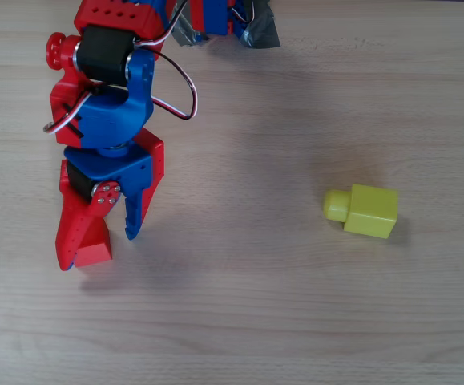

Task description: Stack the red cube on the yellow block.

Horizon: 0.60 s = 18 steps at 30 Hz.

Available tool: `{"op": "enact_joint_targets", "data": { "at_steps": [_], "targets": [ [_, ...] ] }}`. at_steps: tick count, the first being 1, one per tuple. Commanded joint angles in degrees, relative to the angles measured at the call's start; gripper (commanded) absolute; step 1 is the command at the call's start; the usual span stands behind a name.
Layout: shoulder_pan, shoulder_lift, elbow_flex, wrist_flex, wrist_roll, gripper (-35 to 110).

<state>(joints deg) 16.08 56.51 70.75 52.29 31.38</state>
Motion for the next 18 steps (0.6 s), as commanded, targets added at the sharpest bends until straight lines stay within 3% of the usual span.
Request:
{"op": "enact_joint_targets", "data": {
  "at_steps": [1,13,18],
  "targets": [
    [2.81,2.81,-0.97,0.09,2.11,32],
    [4.48,2.11,-1.67,-0.18,3.78,29],
    [3.52,1.85,-1.49,-0.35,4.83,22]
  ]
}}
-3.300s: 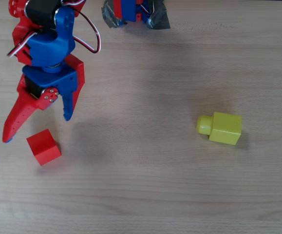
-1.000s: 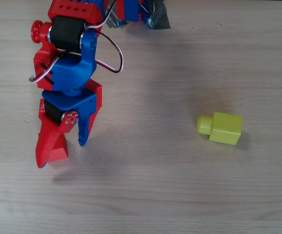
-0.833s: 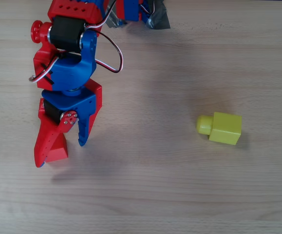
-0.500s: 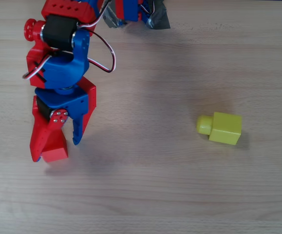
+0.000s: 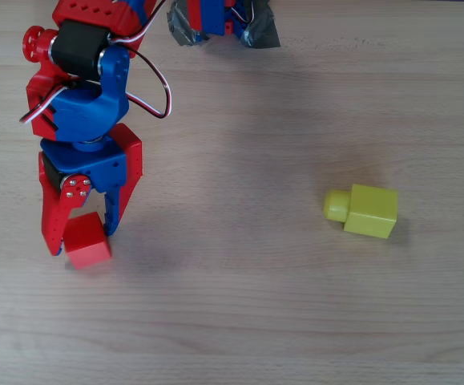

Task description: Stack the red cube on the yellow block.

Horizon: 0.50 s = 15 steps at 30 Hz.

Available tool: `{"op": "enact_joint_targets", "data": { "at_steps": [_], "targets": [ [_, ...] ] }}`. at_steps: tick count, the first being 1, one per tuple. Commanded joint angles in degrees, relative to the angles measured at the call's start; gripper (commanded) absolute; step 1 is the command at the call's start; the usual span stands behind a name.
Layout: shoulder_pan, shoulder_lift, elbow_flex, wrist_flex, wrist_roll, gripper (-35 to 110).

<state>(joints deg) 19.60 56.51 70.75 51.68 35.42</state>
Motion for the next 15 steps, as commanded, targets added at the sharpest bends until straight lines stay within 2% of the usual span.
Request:
{"op": "enact_joint_targets", "data": {
  "at_steps": [1,4,15],
  "targets": [
    [-0.18,1.85,-1.32,0.26,1.05,19],
    [-0.53,1.85,-0.79,0.26,1.93,11],
    [-2.64,4.57,2.64,-1.58,1.67,5]
  ]
}}
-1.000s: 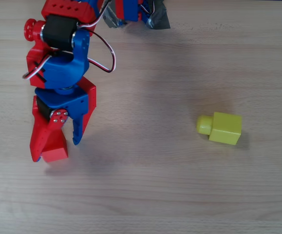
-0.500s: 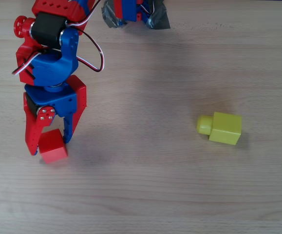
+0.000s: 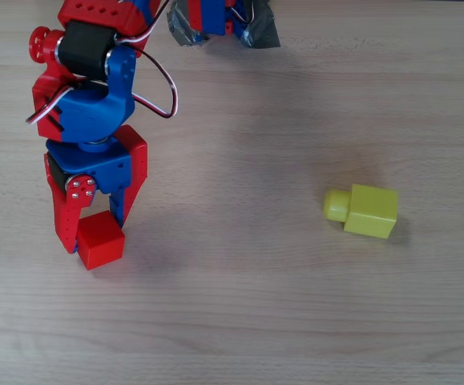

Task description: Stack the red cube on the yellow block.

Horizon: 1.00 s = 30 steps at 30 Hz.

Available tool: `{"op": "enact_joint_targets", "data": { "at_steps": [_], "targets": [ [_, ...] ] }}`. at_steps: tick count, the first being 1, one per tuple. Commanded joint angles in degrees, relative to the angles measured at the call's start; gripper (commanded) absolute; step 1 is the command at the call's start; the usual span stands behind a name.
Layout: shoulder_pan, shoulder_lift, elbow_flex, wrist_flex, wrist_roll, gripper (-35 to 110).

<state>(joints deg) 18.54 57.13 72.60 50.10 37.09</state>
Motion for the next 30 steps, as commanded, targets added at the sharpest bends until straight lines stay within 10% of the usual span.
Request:
{"op": "enact_joint_targets", "data": {
  "at_steps": [1,30],
  "targets": [
    [-1.85,4.75,1.05,-0.09,-0.18,4],
    [-12.66,43.51,17.05,3.6,-7.03,7]
  ]
}}
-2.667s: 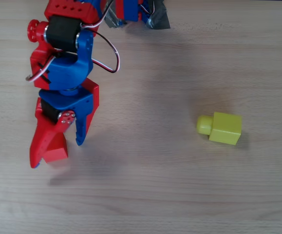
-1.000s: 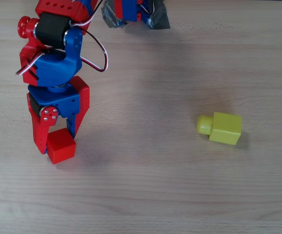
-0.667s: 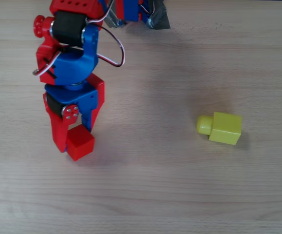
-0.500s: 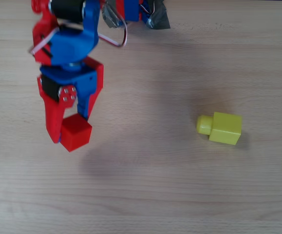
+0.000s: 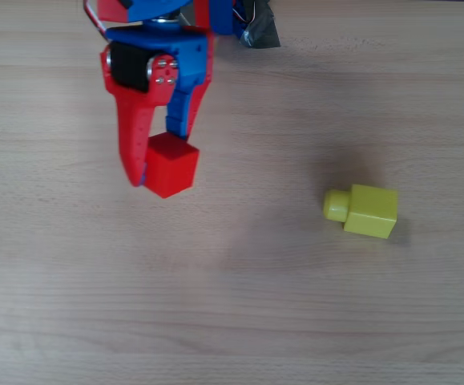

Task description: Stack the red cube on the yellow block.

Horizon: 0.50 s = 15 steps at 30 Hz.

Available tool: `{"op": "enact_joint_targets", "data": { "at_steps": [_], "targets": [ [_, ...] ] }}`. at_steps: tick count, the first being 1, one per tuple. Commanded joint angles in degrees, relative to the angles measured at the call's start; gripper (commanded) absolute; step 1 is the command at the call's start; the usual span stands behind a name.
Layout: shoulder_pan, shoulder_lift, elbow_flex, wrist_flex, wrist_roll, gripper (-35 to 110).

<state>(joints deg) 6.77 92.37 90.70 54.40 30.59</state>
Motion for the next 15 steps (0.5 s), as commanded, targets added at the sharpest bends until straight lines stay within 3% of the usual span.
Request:
{"op": "enact_joint_targets", "data": {
  "at_steps": [1,15],
  "targets": [
    [-1.76,8.88,-0.97,-0.7,-0.88,7],
    [-13.45,1.76,-7.38,-0.79,-1.58,7]
  ]
}}
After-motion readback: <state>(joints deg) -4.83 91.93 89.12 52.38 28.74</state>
